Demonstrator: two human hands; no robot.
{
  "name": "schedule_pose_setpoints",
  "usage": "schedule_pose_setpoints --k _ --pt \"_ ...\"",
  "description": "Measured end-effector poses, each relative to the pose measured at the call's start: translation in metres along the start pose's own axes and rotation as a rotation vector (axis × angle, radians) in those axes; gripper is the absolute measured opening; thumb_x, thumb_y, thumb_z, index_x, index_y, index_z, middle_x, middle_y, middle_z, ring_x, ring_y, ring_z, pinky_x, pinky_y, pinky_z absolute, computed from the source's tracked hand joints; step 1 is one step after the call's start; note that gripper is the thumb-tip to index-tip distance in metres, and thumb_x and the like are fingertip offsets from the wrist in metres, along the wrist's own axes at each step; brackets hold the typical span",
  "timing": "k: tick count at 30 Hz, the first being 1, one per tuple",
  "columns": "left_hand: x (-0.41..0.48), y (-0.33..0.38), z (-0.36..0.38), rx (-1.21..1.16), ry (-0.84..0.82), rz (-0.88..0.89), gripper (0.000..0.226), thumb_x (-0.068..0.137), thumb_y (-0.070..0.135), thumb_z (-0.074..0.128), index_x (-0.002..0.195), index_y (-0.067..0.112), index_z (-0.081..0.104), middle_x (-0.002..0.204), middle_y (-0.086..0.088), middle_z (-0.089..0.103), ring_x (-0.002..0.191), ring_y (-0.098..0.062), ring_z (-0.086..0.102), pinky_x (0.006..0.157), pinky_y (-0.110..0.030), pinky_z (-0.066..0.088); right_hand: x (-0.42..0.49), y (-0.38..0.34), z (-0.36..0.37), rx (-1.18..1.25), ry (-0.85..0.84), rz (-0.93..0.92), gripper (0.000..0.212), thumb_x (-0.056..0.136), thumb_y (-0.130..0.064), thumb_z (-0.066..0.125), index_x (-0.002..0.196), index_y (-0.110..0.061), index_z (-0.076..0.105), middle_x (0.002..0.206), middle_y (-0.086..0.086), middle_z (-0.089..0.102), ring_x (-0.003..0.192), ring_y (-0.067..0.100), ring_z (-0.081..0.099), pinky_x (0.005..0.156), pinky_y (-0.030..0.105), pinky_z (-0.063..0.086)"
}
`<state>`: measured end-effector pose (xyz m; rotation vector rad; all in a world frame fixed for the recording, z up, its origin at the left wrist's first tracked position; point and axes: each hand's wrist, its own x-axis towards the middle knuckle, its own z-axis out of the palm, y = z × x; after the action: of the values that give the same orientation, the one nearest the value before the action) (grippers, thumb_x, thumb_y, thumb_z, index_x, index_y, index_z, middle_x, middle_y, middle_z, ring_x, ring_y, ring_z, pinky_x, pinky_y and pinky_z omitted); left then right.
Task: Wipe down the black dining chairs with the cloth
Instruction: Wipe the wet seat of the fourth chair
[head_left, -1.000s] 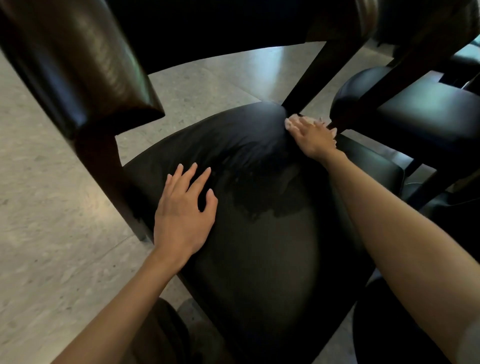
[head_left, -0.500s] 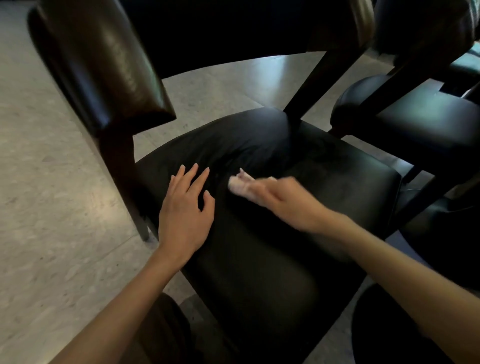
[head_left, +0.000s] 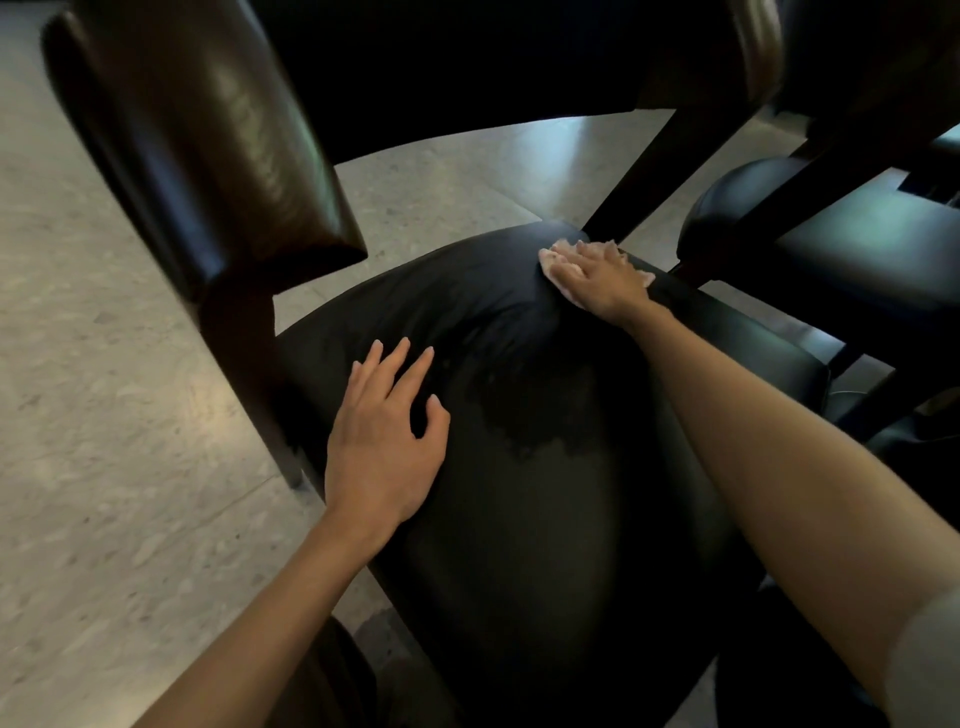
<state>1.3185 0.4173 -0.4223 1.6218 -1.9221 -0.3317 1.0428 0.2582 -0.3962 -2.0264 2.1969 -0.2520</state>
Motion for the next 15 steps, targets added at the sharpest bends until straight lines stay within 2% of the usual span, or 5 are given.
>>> schedule_pose_setpoints --k 3,8,9,12,15 --pt "0.001 0.002 -0.001 -0.006 0.004 -0.008 0.05 0.097 0.037 0.04 0.146 0.03 0.035 0.157 0.009 0.025 0.147 -0.007 0.006 0.117 -0.025 0.002 -0.01 -0.015 -0.003 0.077 -0.023 -0.039 0.05 0.104 -0.046 0.025 0.149 -0.026 0.035 0.159 0.002 0.026 0.148 0.023 0.011 0.115 0.051 0.008" --pt "0.0 0.002 -0.001 -0.02 0.032 -0.021 0.048 0.098 0.035 0.042 0.145 0.028 0.038 0.156 0.009 0.028 0.146 -0.006 0.01 0.116 -0.023 0.002 -0.078 -0.051 0.005 0.193 0.005 -0.346 0.039 0.105 -0.031 0.036 0.142 -0.024 0.048 0.155 -0.004 0.033 0.142 0.014 0.025 0.098 -0.001 -0.003" --pt "-0.001 0.002 -0.001 -0.027 0.04 -0.023 0.048 0.097 0.033 0.043 0.145 0.027 0.04 0.155 0.008 0.03 0.146 -0.006 0.011 0.115 -0.023 0.002 -0.089 -0.056 0.009 0.221 -0.017 -0.398 0.038 0.105 -0.03 0.038 0.141 -0.023 0.049 0.154 -0.004 0.035 0.143 0.012 0.026 0.101 -0.001 -0.004" --pt "-0.003 0.002 -0.002 -0.055 0.072 -0.04 0.046 0.098 0.028 0.045 0.143 0.023 0.043 0.154 0.006 0.033 0.145 -0.006 0.014 0.115 -0.023 0.005 -0.127 -0.07 0.018 0.294 -0.126 -0.568 0.04 0.104 -0.031 0.038 0.141 -0.022 0.049 0.154 -0.006 0.034 0.145 0.004 0.02 0.12 0.022 0.008" --pt "-0.005 0.001 -0.002 -0.084 0.107 -0.062 0.045 0.098 0.024 0.046 0.142 0.02 0.045 0.152 0.004 0.037 0.144 -0.007 0.018 0.117 -0.025 0.008 -0.15 -0.077 0.011 0.229 -0.169 -0.651 0.04 0.105 -0.034 0.036 0.142 -0.026 0.048 0.152 -0.013 0.037 0.139 -0.006 0.028 0.118 0.024 0.015"
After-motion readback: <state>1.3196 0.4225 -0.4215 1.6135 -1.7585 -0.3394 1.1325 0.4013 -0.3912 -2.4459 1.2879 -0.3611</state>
